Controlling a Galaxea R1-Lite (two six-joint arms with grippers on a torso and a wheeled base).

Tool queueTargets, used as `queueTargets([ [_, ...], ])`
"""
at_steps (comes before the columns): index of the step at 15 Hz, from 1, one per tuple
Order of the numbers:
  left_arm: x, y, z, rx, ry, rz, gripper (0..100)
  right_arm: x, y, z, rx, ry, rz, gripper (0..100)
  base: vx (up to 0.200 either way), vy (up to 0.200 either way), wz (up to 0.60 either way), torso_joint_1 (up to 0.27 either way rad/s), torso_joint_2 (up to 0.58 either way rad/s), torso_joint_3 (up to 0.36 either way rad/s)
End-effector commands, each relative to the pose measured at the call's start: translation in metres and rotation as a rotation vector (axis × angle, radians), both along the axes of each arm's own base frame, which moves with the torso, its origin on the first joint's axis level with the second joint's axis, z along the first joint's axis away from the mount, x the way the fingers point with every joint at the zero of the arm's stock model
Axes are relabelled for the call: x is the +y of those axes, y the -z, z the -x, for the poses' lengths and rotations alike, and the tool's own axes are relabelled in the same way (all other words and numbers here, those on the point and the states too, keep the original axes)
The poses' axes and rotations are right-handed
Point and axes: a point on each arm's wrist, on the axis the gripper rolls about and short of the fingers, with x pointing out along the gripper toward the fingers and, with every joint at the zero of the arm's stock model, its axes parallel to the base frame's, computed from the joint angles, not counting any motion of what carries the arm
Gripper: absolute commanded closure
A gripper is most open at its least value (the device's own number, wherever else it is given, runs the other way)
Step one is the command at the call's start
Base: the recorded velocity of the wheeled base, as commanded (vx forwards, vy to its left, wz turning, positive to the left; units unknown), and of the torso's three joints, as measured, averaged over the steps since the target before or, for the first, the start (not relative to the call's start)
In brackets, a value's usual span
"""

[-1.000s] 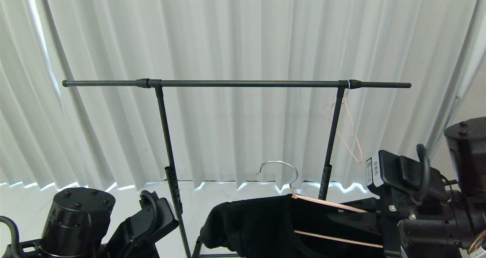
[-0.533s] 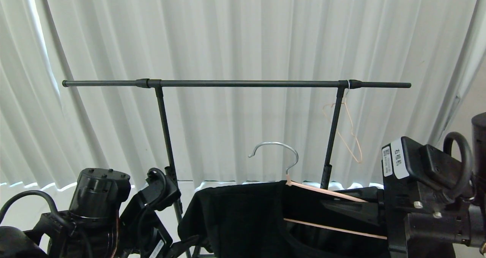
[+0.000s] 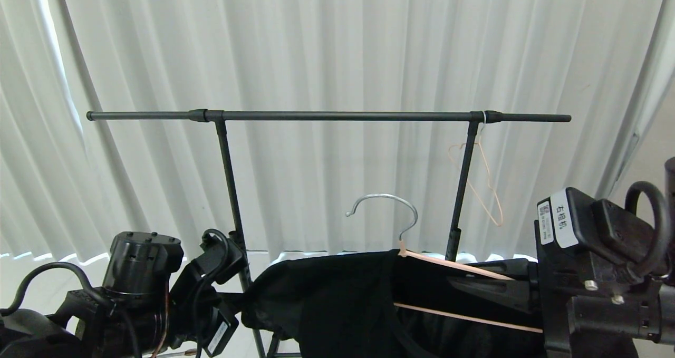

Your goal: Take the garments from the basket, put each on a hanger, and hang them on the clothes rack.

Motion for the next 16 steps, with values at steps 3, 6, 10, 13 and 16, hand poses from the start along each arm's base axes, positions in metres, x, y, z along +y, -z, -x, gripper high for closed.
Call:
queueTargets([
  [3,0.029,0.000,-0.009,-0.007,-0.139,-0.001,100,0.000,-0.001,0.000,-0.001,0.003,-0.002,100,0.000,0.000,0.00,0.000,0.00,0.000],
  [6,0.046,0.000,-0.011,-0.011,-0.235,-0.020,100,-0.001,-0.001,-0.001,-0.001,0.008,-0.003,100,0.000,0.000,0.00,0.000,0.00,0.000],
  [10,0.037,-0.008,-0.006,-0.048,-0.196,-0.016,100,0.000,0.000,-0.001,0.002,0.009,-0.005,100,0.000,0.000,0.00,0.000,0.00,0.000],
  [13,0.028,-0.017,0.001,-0.086,-0.151,0.008,0,0.000,0.000,-0.002,0.001,0.021,-0.002,100,0.000,0.000,0.00,0.000,0.00,0.000],
  [16,0.027,-0.030,0.009,-0.132,-0.086,0.079,0,-0.005,0.000,-0.007,-0.001,0.063,-0.002,100,0.000,0.000,0.00,0.000,0.00,0.000],
])
